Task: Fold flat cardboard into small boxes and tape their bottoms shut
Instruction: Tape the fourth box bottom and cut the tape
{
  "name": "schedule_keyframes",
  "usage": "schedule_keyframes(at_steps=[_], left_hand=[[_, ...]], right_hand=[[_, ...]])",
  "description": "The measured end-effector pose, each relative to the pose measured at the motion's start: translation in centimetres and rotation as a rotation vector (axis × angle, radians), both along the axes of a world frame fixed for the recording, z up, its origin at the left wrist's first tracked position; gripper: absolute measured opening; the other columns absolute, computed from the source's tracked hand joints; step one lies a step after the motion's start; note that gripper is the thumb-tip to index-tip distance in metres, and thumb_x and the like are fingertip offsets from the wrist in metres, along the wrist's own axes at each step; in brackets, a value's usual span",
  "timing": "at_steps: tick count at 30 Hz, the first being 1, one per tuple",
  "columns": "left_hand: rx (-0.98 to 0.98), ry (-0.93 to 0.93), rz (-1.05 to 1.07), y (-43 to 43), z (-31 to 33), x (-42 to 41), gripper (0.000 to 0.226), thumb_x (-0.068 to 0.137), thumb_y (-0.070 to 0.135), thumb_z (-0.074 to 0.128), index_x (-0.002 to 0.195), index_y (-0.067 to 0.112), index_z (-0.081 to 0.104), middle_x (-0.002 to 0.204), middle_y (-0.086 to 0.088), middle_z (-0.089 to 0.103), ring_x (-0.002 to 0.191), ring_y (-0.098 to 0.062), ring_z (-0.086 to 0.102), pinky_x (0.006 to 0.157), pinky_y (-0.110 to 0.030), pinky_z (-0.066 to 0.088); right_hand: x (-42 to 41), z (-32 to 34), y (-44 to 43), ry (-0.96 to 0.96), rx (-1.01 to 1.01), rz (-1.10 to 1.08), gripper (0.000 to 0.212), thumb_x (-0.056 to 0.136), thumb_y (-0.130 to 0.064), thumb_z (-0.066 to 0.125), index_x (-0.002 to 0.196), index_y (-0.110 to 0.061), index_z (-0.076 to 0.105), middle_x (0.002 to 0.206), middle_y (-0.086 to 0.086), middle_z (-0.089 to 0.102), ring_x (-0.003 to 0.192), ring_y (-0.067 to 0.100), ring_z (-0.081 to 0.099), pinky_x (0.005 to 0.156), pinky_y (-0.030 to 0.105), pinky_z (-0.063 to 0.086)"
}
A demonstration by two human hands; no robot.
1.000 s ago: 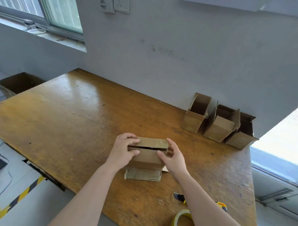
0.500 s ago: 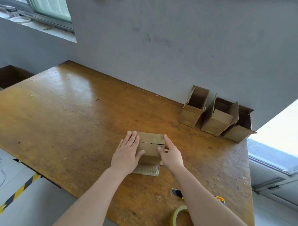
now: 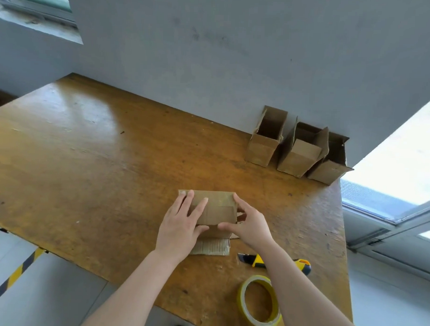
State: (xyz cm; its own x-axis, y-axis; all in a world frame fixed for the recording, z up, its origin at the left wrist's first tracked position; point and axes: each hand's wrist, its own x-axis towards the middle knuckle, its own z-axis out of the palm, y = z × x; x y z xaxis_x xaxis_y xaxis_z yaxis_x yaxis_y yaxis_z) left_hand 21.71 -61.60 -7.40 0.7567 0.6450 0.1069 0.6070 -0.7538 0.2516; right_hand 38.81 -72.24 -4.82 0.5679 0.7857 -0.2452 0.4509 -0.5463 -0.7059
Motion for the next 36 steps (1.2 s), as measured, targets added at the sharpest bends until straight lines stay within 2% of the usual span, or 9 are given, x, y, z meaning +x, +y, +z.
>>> schedule_keyframes(at_steps=[8,11,14,17,22,25,28,31,36], left_hand=[[0.068,0.006,0.025,-0.5,0.4,0.2,0.054,0.094,0.05,0.046,0.144,0.03,0.04,0.158,-0.004,0.024,0.147,-0.022,0.016,0.118,-0.045,0.004],[0.065,0.007,0.027,-1.2,0.2,0.3,0.054,0.097,0.045,0.043,0.147,0.025,0.036,0.158,-0.002,0.024,0.147,-0.019,0.015,0.118,-0.041,0.005],[0.054,0.007,0.028,-1.1,0.3,0.4,0.054,0.098,0.044,0.042,0.148,0.023,0.035,0.158,-0.003,0.024,0.147,-0.019,0.015,0.12,-0.04,0.012],[0.052,0.003,0.022,-1.1,0.5,0.4,0.054,0.098,0.043,0.044,0.147,0.021,0.038,0.157,-0.004,0.028,0.147,-0.02,0.018,0.12,-0.041,0.015],[0.048,-0.015,0.039,-1.5,0.5,0.6,0.053,0.096,0.042,0.048,0.144,0.019,0.042,0.155,-0.005,0.031,0.146,-0.021,0.022,0.119,-0.041,0.018],[0.036,-0.019,0.035,-1.6,0.5,0.5,0.055,0.096,0.042,0.049,0.145,0.019,0.041,0.156,-0.006,0.031,0.146,-0.021,0.021,0.119,-0.041,0.018],[0.03,-0.019,0.036,-1.3,0.4,0.5,0.056,0.096,0.043,0.048,0.146,0.02,0.039,0.157,-0.004,0.029,0.147,-0.02,0.018,0.12,-0.04,0.018],[0.015,-0.02,0.033,-0.9,0.5,0.7,0.056,0.097,0.045,0.045,0.147,0.022,0.037,0.157,-0.002,0.027,0.147,-0.017,0.016,0.12,-0.038,0.016],[-0.009,-0.038,0.026,-0.2,0.8,0.8,0.055,0.098,0.045,0.044,0.148,0.023,0.036,0.157,0.0,0.027,0.147,-0.015,0.016,0.119,-0.035,0.015]], right_hand=[[-1.4,0.9,-0.4,-0.005,-0.021,-0.026,0.096,0.08,-0.038,0.077,0.153,-0.028,0.016,0.142,-0.001,0.049,0.124,0.02,0.051,0.098,0.037,0.048],[-2.4,0.9,-2.2,-0.191,-0.04,-0.138,0.07,0.078,-0.042,0.076,0.136,-0.025,0.04,0.126,-0.001,0.053,0.112,0.019,0.054,0.088,0.037,0.051],[-2.4,1.1,-4.2,-0.29,-0.258,-0.048,0.038,0.076,-0.05,0.074,0.093,-0.025,0.051,0.096,-0.005,0.056,0.095,0.02,0.056,0.07,0.032,0.048],[-3.0,1.4,-5.5,-0.222,-0.581,0.101,0.052,0.068,-0.068,0.072,0.068,-0.022,0.049,0.073,-0.004,0.057,0.073,0.017,0.057,0.054,0.027,0.042],[-5.2,0.1,-6.8,-0.311,-0.861,0.302,0.061,0.06,-0.072,0.074,0.084,-0.02,0.054,0.074,-0.005,0.055,0.077,0.018,0.058,0.054,0.028,0.041],[-5.1,-0.2,-6.9,-0.259,-0.794,0.259,0.04,0.072,-0.046,0.079,0.092,-0.019,0.058,0.073,-0.004,0.052,0.078,0.021,0.058,0.057,0.029,0.044],[-3.4,0.8,-6.2,-0.103,-0.621,0.129,0.019,0.076,-0.025,0.067,0.067,-0.016,0.053,0.062,-0.002,0.045,0.063,0.019,0.049,0.046,0.024,0.034],[-1.6,3.3,-5.2,0.166,-0.324,-0.061,0.029,0.073,-0.023,0.062,0.052,-0.019,0.043,0.058,-0.003,0.037,0.053,0.014,0.038,0.045,0.022,0.025],[-0.4,6.9,-4.1,0.559,0.109,-0.314,0.014,0.071,-0.02,0.055,0.06,-0.02,0.046,0.053,-0.001,0.04,0.038,0.016,0.048,0.046,0.025,0.037]])
